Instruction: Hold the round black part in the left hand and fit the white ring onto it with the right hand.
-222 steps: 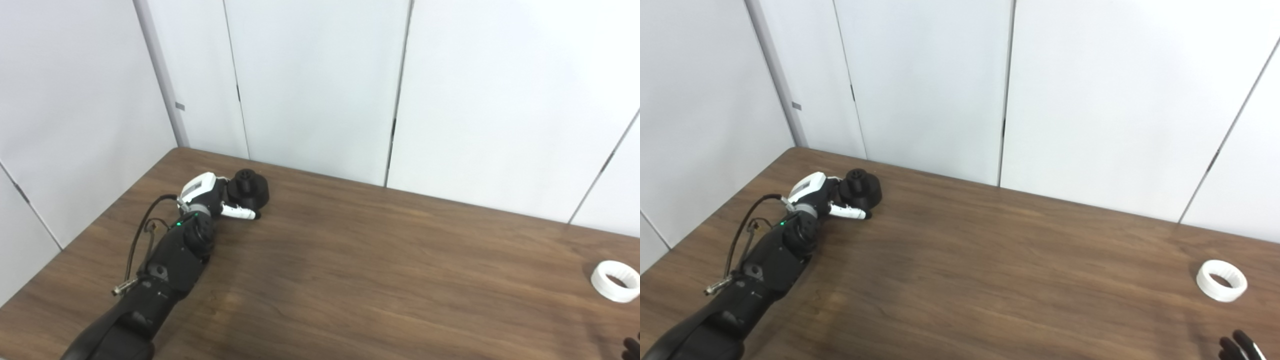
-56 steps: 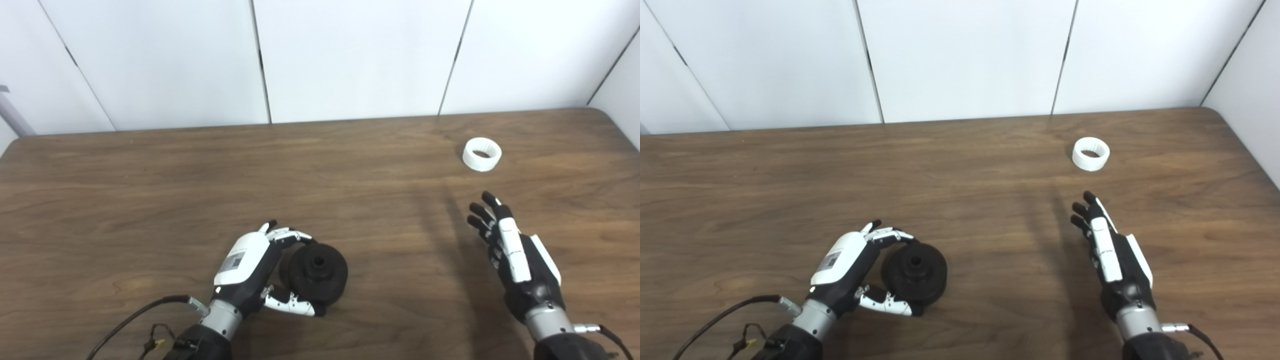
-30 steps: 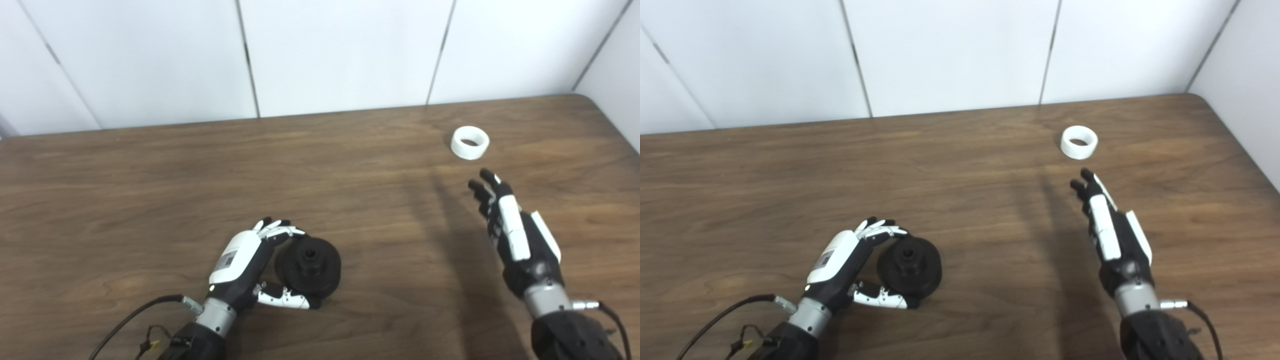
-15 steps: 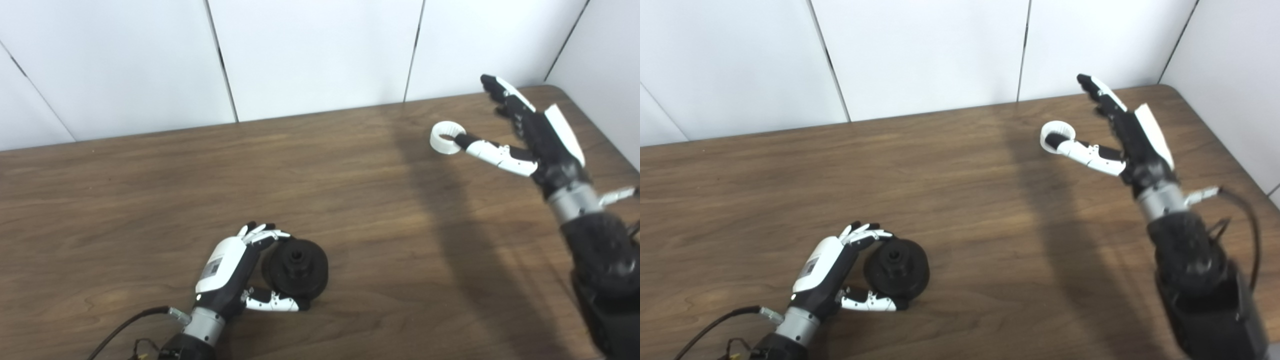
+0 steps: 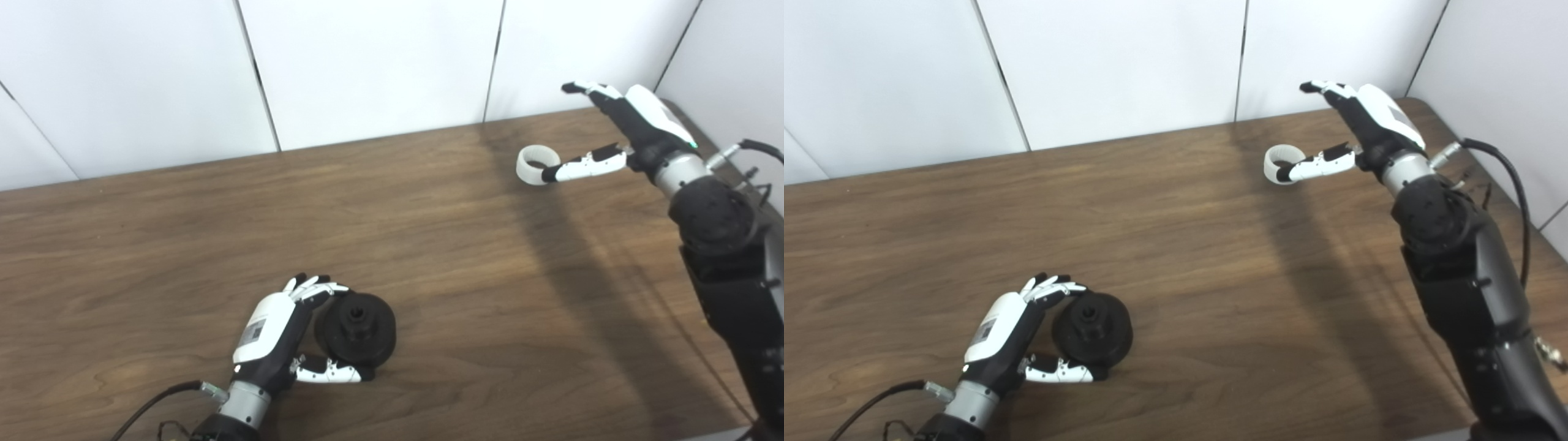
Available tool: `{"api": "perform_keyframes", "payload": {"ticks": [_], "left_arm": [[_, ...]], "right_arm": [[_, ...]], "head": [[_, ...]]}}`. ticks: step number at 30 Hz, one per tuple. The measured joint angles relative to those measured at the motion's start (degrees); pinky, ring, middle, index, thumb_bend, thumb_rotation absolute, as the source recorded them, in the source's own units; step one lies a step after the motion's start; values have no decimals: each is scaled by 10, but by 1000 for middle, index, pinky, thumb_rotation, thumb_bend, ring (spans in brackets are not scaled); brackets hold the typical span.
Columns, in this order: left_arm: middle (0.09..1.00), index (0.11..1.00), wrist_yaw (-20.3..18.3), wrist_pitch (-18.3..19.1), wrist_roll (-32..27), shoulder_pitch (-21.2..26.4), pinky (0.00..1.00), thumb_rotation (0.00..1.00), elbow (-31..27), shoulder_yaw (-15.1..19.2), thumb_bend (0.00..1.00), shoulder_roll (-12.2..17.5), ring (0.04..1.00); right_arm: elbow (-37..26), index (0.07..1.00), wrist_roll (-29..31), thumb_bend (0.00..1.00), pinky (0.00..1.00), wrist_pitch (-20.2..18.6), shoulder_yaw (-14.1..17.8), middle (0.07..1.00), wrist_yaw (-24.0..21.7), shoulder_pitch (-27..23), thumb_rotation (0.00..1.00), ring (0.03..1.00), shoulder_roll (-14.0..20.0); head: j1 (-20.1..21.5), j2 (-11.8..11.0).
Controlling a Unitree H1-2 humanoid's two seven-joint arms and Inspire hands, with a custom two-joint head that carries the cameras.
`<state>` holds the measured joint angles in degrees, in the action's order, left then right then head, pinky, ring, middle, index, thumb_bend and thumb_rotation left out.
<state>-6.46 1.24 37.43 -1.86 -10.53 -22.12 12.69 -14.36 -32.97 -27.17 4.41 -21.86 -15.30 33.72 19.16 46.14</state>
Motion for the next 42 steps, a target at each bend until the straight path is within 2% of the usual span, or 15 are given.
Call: {"api": "perform_keyframes", "payload": {"ticks": [9,13,25,31,42], "left_arm": [[802,483,-2,2,5,-1,1000,50,-2,0,524,-1,897],[803,482,-2,2,8,-1,1000,50,-3,0,524,-2,898],[802,482,-2,3,10,-3,1000,50,-4,0,524,-8,900],[799,482,-2,4,12,-5,1000,51,-5,0,524,-8,897],[797,481,-2,4,15,-7,1000,51,-6,0,524,-11,898]], "right_arm": [[122,867,-26,973,962,0,-54,942,-2,-60,299,992,11],[168,861,-28,974,983,1,-79,933,-2,-80,287,993,12],[236,801,-44,963,1000,1,-133,927,-2,-111,262,992,10],[256,802,-51,955,1000,2,-156,931,2,-121,268,998,9],[294,810,-51,928,1000,5,-170,931,7,-132,280,1000,9]], "head": [[1,2],[-13,3],[-27,7],[-33,7],[-46,8]]}}
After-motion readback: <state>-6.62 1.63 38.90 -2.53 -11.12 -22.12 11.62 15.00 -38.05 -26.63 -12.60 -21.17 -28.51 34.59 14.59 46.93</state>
